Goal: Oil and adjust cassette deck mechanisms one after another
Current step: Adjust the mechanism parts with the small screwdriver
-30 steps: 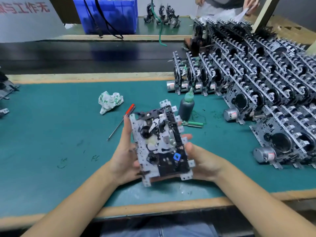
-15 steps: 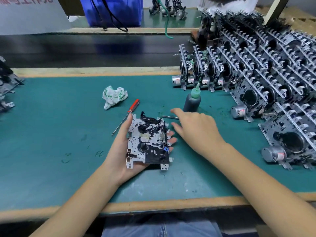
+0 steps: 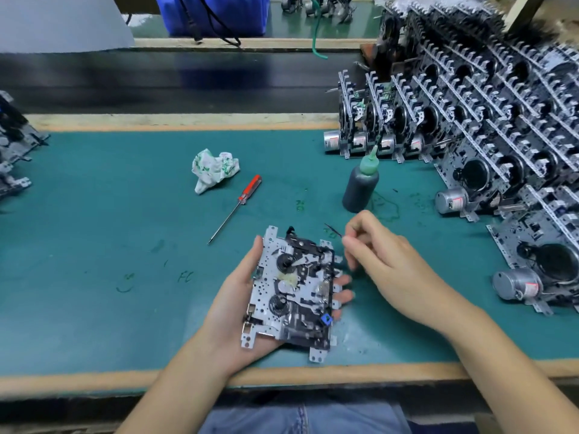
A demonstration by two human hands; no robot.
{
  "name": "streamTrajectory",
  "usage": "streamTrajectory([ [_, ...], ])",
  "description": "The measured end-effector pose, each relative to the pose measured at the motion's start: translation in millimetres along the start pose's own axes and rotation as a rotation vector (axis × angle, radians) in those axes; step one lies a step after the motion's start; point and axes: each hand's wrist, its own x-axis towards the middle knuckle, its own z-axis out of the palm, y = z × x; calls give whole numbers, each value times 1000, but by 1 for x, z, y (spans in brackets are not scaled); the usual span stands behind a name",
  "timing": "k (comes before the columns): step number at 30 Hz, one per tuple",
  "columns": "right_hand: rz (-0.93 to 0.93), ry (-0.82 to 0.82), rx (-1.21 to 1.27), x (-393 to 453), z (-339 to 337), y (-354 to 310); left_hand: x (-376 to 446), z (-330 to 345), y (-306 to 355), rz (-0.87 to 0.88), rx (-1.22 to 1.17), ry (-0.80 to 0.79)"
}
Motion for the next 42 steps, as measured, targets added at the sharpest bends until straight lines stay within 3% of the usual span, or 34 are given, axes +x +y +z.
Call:
streamTrajectory([
  [2, 76, -5, 112, -7, -1, 2, 1, 0, -4, -12, 39, 26],
  [5, 230, -234, 515, -20, -4, -1, 2, 1, -6, 21, 74, 86],
  [7, 266, -418, 600, -29, -2, -4, 2, 2, -7, 48, 86, 126],
  [10, 305, -522, 600, -35, 5, -5, 2, 3, -9, 64, 100, 139],
  [31, 317, -617, 524, -36, 4, -9, 2, 4, -11, 81, 130, 154],
  [42, 369, -559, 493, -37, 6, -14, 2, 7, -10, 83, 144, 175],
])
